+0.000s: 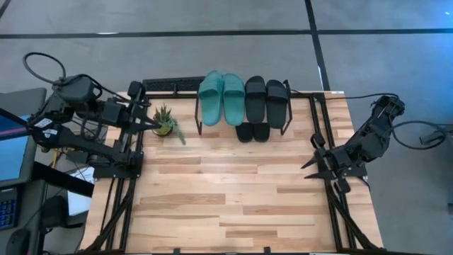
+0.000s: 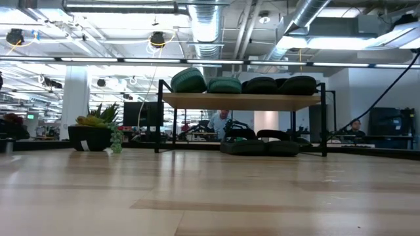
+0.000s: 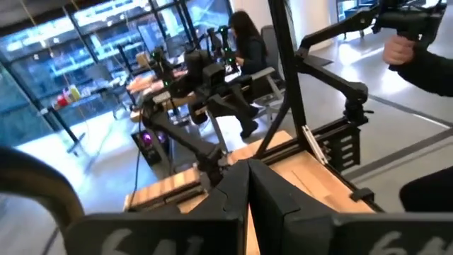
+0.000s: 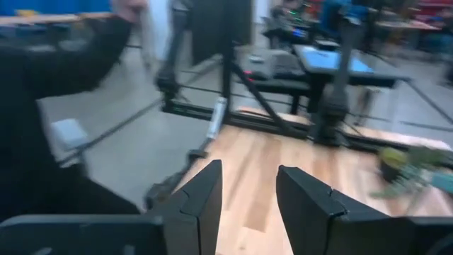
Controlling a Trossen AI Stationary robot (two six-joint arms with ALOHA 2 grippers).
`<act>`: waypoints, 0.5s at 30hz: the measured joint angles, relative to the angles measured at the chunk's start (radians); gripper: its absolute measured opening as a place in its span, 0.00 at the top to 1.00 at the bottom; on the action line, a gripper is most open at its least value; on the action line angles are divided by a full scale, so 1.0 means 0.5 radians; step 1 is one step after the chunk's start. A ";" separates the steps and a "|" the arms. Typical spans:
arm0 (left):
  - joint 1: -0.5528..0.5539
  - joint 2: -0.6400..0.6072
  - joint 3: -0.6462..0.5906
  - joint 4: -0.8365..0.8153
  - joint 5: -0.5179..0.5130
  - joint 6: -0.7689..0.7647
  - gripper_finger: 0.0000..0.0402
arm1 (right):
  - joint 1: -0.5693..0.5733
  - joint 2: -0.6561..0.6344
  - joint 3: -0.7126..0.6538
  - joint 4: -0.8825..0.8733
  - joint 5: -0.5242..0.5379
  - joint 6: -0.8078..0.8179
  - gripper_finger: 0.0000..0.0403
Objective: Pick and place slides into the shelf
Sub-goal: Return to Home Position
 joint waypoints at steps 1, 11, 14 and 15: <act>0.000 -0.001 -0.021 0.031 0.005 0.029 1.00 | 0.000 -0.016 0.001 0.000 -0.070 -0.019 0.70; 0.000 -0.055 -0.421 0.428 0.287 0.278 1.00 | -0.048 -0.101 0.001 -0.100 -0.337 -0.085 0.70; -0.003 -0.051 -0.472 0.436 0.336 0.361 1.00 | -0.067 -0.094 0.001 -0.107 -0.409 -0.084 0.70; -0.014 -0.046 -0.481 0.444 0.350 0.369 1.00 | -0.068 -0.086 0.001 -0.108 -0.410 -0.084 0.70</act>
